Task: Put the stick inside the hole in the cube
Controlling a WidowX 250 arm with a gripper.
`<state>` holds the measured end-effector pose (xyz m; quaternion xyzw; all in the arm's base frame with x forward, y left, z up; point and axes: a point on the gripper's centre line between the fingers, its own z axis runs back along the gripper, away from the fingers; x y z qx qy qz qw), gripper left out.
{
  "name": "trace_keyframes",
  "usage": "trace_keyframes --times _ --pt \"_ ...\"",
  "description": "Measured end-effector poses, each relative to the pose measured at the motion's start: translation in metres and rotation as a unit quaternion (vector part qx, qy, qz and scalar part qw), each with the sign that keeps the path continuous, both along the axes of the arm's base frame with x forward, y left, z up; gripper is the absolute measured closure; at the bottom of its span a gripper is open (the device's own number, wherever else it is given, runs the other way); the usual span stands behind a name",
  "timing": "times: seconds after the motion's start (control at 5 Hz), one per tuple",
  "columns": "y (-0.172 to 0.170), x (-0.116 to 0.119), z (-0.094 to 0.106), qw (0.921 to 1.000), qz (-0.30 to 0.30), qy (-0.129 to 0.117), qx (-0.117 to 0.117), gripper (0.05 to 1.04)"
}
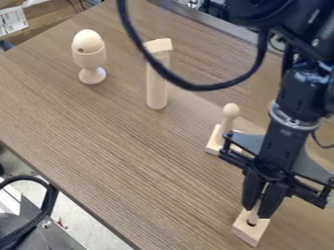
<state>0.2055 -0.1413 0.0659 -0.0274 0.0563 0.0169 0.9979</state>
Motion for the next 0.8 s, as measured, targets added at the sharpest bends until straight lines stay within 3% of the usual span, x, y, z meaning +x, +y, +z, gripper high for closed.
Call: trace_keyframes --times 0.4,0.6,0.8 --pt "-0.0032 -0.0071 0.0003 0.9999 -0.009 -0.008 -0.003 0.974" --pt "-0.0044 -0.0095 0.0029 0.9993 -0.015 -0.032 -0.014 0.974" --pt "-0.0047 -0.0105 0.0071 0.9965 -0.028 -0.073 -0.028 0.974"
